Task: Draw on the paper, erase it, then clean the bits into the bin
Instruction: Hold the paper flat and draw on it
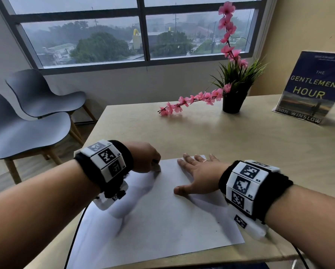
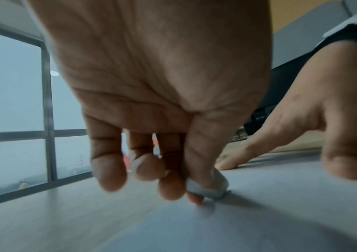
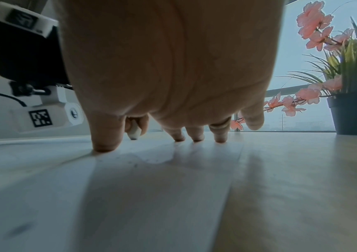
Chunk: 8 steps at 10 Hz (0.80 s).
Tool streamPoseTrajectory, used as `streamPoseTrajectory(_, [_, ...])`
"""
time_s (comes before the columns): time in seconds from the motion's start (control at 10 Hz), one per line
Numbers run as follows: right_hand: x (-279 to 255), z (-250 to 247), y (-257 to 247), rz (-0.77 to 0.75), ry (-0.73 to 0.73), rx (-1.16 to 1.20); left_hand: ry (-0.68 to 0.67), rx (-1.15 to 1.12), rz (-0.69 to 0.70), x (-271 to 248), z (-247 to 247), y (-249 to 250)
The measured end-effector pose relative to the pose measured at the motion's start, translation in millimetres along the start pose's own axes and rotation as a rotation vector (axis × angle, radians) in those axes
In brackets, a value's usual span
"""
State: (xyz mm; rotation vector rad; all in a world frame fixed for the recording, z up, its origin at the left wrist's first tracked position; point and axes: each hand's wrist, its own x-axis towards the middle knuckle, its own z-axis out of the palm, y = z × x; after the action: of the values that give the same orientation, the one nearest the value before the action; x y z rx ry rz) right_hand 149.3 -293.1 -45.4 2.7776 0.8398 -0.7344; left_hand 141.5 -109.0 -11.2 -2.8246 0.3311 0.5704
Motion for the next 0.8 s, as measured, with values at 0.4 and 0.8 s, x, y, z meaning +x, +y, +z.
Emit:
streamPoseTrajectory(0.4, [1.8,0.7,0.6,0.003,0.000,0.008,0.056,-0.038,-0.046,2.7,3.8,2.8])
streamPoseTrajectory(0.8, [1.8,1.1,1.0,-0.002,0.002,0.012,0.018,-0.013,0.018,3.7,-1.5,18.3])
